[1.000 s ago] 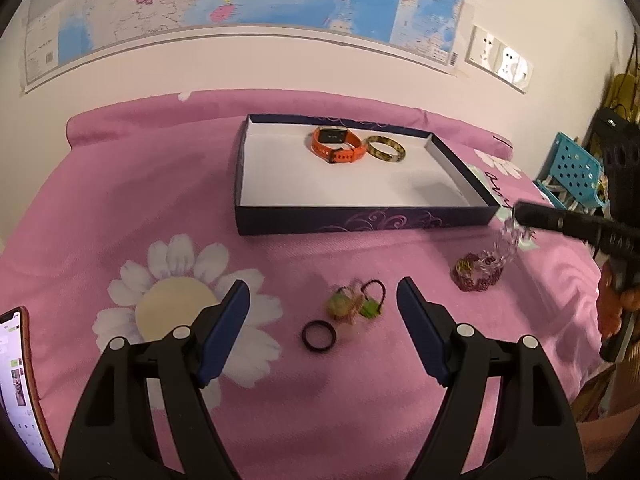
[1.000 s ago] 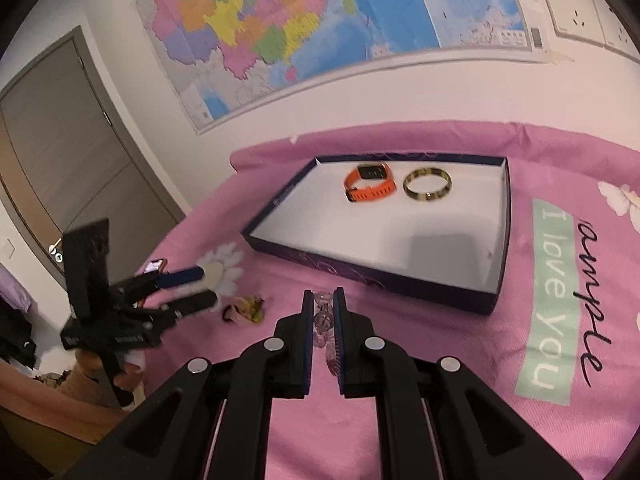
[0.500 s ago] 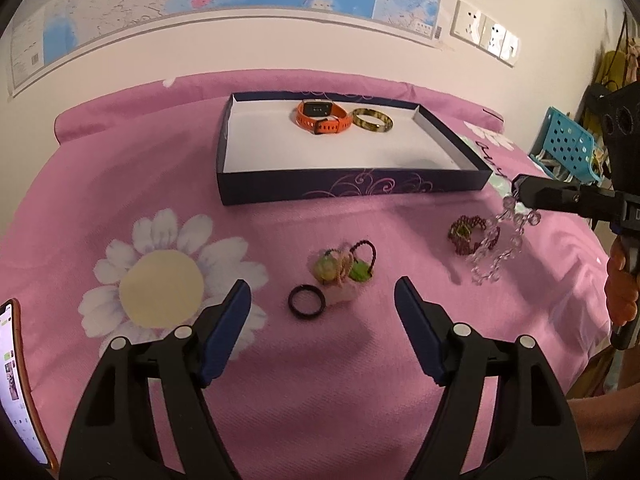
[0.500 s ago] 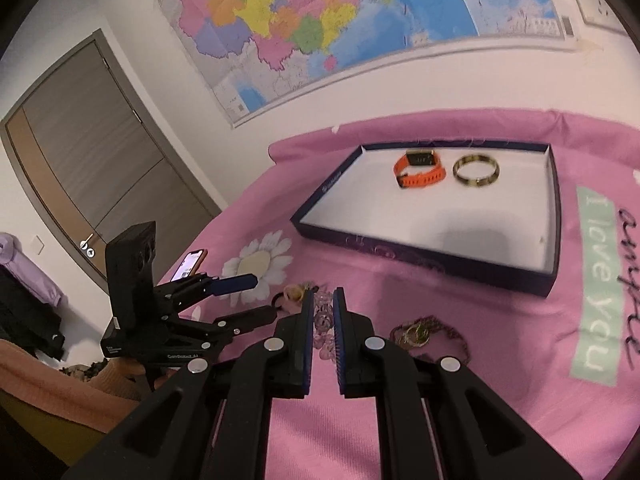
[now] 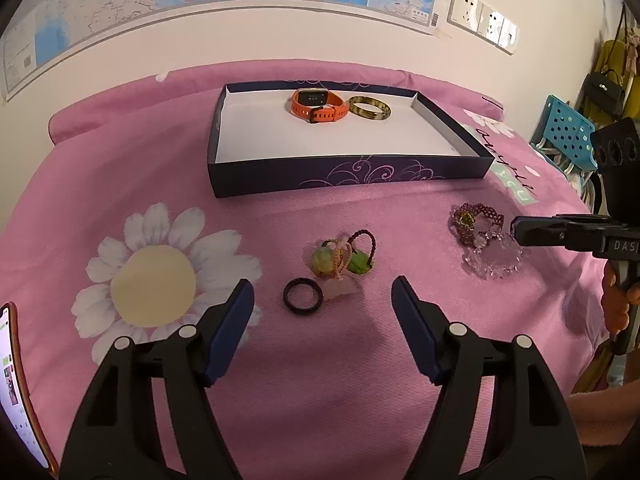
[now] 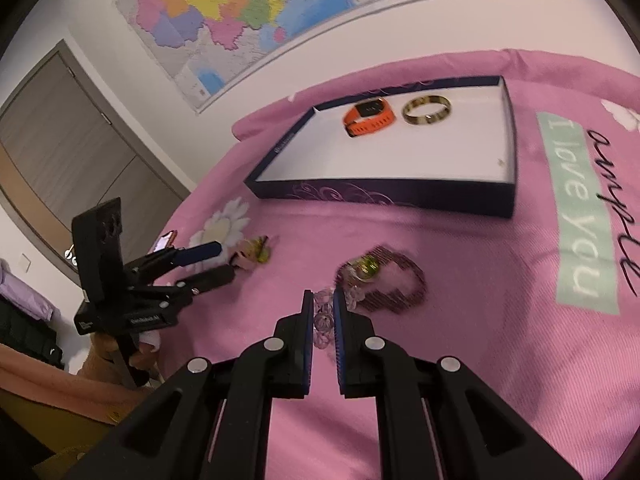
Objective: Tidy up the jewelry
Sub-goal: 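Grasp the clear crystal bead bracelet with the right tool and lift it, then grasp the small pink pendant with the left tool while the right tool holds the crystal bracelet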
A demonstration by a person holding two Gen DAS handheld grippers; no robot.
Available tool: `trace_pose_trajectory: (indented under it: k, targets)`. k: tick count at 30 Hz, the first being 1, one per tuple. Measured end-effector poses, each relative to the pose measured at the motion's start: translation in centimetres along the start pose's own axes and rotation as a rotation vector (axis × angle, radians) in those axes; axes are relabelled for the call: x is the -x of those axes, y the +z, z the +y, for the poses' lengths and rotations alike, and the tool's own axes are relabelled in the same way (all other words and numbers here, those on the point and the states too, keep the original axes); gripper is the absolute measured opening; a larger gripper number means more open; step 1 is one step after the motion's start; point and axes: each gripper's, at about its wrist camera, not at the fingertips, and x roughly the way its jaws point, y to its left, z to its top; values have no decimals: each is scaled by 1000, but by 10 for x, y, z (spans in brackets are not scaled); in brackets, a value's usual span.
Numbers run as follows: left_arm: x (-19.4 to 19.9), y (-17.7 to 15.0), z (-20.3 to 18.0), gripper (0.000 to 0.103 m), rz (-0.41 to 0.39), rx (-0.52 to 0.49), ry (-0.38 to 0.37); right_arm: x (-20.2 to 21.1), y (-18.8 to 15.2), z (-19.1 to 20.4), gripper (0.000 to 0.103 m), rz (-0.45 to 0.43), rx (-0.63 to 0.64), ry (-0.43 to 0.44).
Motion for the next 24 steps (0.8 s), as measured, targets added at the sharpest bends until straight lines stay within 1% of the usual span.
trace_pose_trajectory:
  k: [5, 8, 13, 15, 16, 18, 20, 21, 22, 24]
  targets:
    - [1, 0, -2, 70, 0, -8, 2, 0, -6, -9, 10, 23, -3, -44]
    - [0, 0, -2, 65, 1, -7, -1, 0, -8, -13, 12, 26, -7, -58]
    - [-1, 4, -5, 61, -7, -21, 4, 3, -8, -16, 15, 8, -19, -68]
    - [-2, 6, -7, 56, -7, -30, 6, 3, -7, -17, 15, 3, -21, -68]
    - [-3, 7, -7, 55, -8, -32, 7, 3, -7, -17, 15, 2, -21, -68]
    - [-4, 9, -8, 49, -7, -38, 6, 3, -8, -18, 15, -1, -23, -64]
    - [-5, 10, -10, 47, -8, -41, 2, 4, -8, -18, 16, -4, -23, -66]
    - [-5, 10, -11, 45, -8, -43, 0, 3, -8, -18, 17, -4, -24, -66]
    - [-6, 11, -11, 42, -7, -45, -4, 3, -8, -18, 19, -4, -29, -65]
    - [-9, 11, -13, 34, 6, -55, -10, 2, -9, -20, 21, 0, -29, -65]
